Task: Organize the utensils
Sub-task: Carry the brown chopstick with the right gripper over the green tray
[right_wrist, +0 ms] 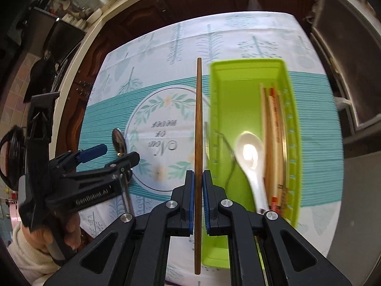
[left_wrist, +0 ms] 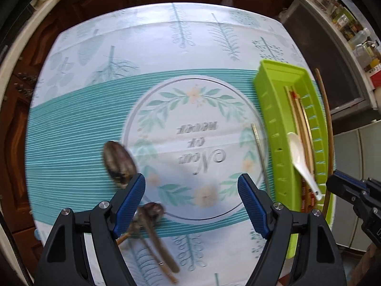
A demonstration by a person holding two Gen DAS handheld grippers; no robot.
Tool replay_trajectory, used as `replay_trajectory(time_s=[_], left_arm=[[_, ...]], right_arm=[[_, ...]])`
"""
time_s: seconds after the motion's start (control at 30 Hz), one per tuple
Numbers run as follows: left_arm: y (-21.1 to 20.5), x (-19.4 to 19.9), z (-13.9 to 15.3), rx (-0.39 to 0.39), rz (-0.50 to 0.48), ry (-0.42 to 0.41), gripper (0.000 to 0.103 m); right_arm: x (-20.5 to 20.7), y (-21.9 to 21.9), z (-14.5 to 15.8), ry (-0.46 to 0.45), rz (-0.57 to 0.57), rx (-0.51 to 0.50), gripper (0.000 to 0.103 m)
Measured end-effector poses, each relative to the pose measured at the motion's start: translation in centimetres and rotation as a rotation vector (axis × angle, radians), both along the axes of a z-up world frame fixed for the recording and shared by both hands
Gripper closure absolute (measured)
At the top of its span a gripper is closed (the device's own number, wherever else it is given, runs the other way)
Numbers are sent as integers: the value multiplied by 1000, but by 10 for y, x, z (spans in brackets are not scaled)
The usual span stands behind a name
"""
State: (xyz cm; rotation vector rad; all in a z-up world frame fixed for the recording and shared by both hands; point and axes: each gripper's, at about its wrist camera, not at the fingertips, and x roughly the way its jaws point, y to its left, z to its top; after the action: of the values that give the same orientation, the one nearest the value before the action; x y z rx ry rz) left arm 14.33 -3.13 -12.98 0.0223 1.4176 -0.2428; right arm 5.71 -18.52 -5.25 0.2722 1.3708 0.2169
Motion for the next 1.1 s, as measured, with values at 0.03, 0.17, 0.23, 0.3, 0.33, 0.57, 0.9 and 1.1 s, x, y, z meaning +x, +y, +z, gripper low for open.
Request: replay_trajectory(time_s=[0.03, 0.17, 0.23, 0.3, 0.33, 0.57, 0.9, 1.1], left_arm=[[-4, 2, -3, -21, -5, 12, 25], [-25, 9, -21, -85, -11, 65, 27], [-34, 11, -30, -98, -13, 86, 29], [-42, 10, -37, -98, -19, 99, 34], [-45, 10, -41, -95, -26, 102, 36], [-60, 3, -51, -110, -86, 71, 37], [-93, 7, -56, -15, -211, 47, 37], [-126, 2, -62, 88, -314, 24, 31]], right_arm=[[-3, -8, -1, 0, -15, -1, 97], [-15, -36, -9, 7, -56, -16, 97], [-20, -46, -12, 11, -69, -14, 97], [-26, -57, -14, 14, -82, -11, 97], [-27, -59, -15, 15, -86, -9, 97], [-33, -73, -16, 14, -100, 1, 97], [-34, -76, -14, 11, -109, 0, 97], [-34, -72, -12, 3, -109, -4, 97]])
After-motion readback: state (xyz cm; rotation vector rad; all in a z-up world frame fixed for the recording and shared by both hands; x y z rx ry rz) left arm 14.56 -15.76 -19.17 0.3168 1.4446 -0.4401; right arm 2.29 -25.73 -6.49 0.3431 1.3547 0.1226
